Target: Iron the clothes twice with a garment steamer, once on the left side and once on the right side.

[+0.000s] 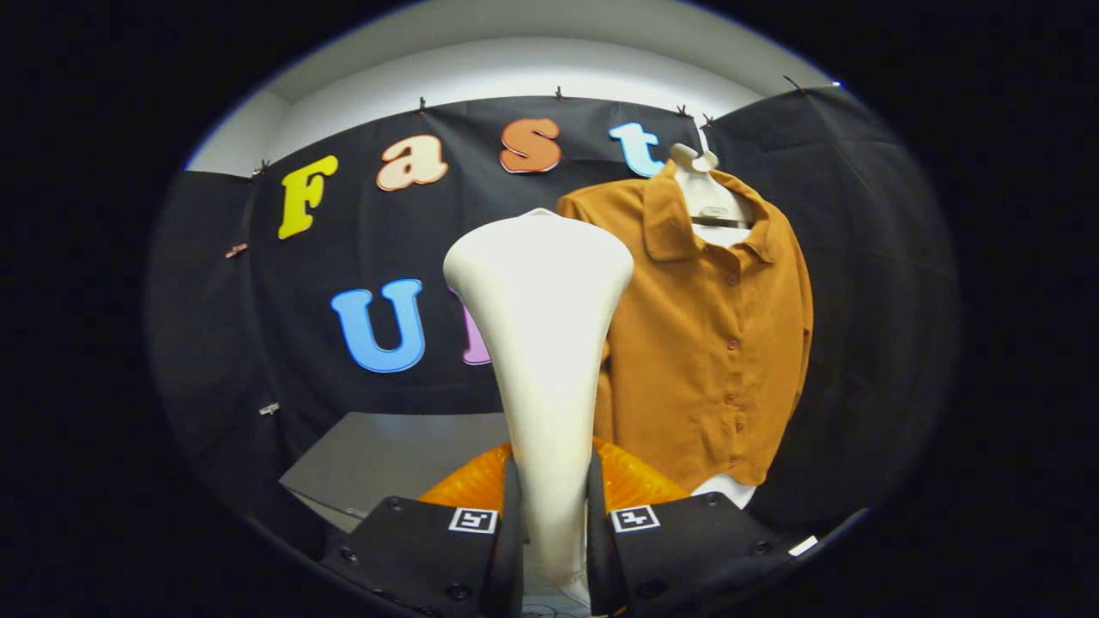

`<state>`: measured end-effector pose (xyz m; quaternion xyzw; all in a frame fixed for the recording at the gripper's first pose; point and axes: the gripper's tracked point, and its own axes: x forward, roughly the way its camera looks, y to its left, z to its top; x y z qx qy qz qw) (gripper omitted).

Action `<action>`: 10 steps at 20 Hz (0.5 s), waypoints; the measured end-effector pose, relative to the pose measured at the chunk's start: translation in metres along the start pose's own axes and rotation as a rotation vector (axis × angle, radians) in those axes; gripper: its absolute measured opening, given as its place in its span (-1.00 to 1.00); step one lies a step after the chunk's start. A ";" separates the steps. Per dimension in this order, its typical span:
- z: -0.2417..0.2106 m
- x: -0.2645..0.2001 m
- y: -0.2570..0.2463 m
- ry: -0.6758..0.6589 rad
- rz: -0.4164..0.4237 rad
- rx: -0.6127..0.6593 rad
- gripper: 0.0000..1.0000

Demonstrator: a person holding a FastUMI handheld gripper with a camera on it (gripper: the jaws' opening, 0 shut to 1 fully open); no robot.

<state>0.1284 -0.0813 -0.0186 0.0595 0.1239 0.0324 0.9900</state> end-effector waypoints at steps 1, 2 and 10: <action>0.000 -0.007 0.019 -0.010 0.024 -0.003 -0.34; 0.002 -0.016 0.034 -0.019 0.045 -0.003 -0.34; -0.003 -0.058 0.102 -0.064 0.062 0.003 -0.34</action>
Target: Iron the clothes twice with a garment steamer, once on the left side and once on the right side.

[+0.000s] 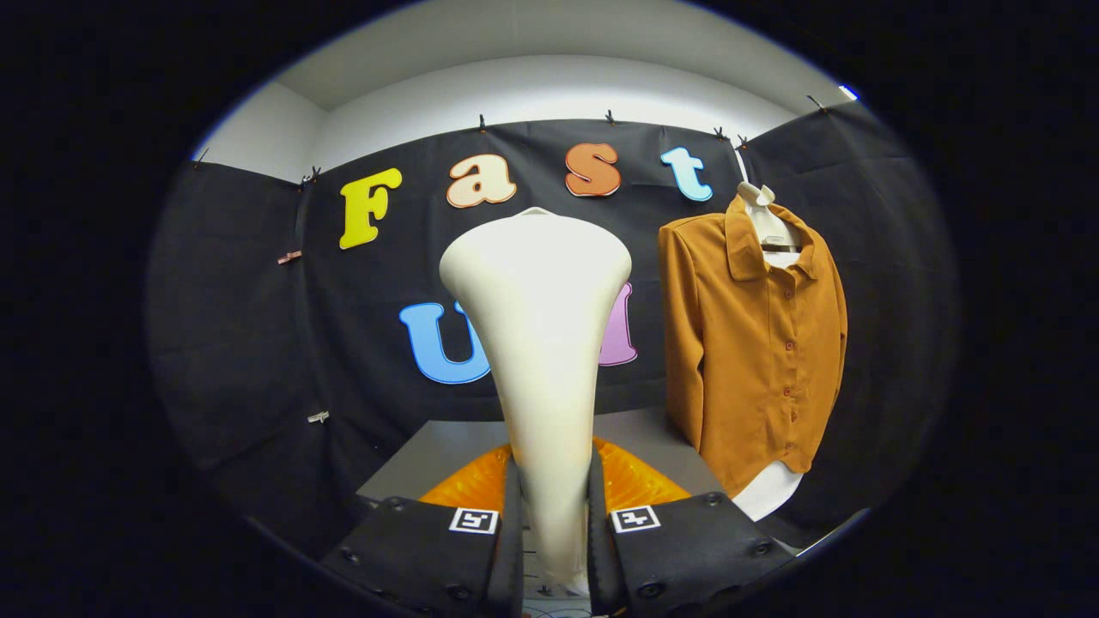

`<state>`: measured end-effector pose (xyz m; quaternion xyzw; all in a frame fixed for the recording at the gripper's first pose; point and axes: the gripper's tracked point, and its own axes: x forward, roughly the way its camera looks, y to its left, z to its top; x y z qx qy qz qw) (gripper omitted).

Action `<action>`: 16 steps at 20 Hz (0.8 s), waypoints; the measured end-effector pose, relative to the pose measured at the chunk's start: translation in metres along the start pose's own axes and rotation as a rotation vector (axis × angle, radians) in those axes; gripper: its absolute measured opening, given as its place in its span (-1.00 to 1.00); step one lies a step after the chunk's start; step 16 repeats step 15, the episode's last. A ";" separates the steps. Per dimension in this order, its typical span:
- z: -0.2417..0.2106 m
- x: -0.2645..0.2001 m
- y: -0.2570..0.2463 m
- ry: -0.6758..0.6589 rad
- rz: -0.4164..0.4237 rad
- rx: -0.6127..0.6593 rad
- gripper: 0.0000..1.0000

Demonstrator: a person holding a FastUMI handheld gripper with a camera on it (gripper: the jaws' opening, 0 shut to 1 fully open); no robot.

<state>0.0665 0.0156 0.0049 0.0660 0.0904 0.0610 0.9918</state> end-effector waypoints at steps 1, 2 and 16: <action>0.001 -0.004 0.004 -0.009 -0.003 -0.005 -0.34; 0.002 -0.007 0.008 -0.018 -0.007 -0.010 -0.34; 0.017 -0.013 0.014 -0.058 -0.012 -0.036 -0.34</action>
